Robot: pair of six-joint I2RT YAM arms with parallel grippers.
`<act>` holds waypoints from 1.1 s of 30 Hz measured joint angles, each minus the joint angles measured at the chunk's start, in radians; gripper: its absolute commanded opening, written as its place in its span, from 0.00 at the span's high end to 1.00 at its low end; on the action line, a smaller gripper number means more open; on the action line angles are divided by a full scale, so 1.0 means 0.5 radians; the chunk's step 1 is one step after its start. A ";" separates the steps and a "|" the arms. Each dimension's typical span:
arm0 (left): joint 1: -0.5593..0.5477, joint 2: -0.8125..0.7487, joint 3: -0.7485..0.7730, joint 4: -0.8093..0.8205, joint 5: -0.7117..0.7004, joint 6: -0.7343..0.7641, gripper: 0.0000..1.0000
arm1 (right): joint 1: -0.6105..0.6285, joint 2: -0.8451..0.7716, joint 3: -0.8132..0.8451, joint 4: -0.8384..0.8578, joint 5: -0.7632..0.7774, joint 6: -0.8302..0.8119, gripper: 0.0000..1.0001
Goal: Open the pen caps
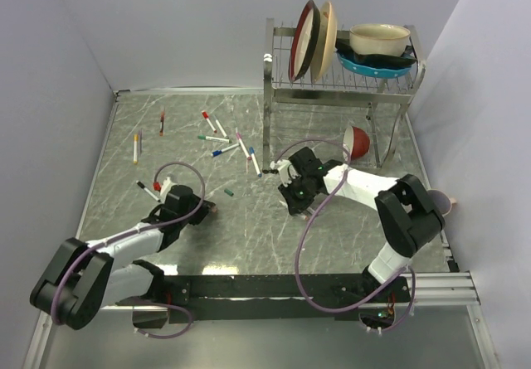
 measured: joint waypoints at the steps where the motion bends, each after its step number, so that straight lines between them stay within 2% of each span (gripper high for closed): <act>1: 0.000 0.026 0.010 0.001 0.007 0.000 0.83 | 0.012 0.012 0.002 -0.011 0.034 -0.002 0.84; 7: 0.000 0.169 0.051 0.060 0.070 -0.006 0.70 | 0.049 0.029 0.012 -0.040 0.159 -0.015 0.76; 12: 0.000 0.255 0.098 0.135 0.129 -0.005 0.56 | 0.051 0.029 0.029 -0.045 0.240 -0.036 0.64; 20: 0.000 0.239 0.118 0.129 0.165 0.035 0.47 | 0.051 0.028 0.034 -0.046 0.354 -0.053 0.62; 21: 0.000 0.206 0.118 0.093 0.162 0.047 0.38 | 0.051 0.024 0.034 -0.046 0.362 -0.056 0.62; 24: 0.000 0.048 0.121 -0.039 0.117 0.094 0.21 | 0.047 0.003 0.037 -0.054 0.364 -0.070 0.62; 27: 0.005 -0.166 0.133 -0.192 0.025 0.135 0.09 | 0.029 -0.053 0.064 -0.098 0.299 -0.113 0.61; 31: 0.075 -0.451 0.153 -0.415 -0.124 0.188 0.03 | -0.016 -0.208 0.103 -0.143 0.143 -0.186 0.60; 33: 0.186 -0.558 0.164 -0.529 -0.182 0.215 0.01 | -0.033 -0.291 0.110 -0.152 0.073 -0.215 0.60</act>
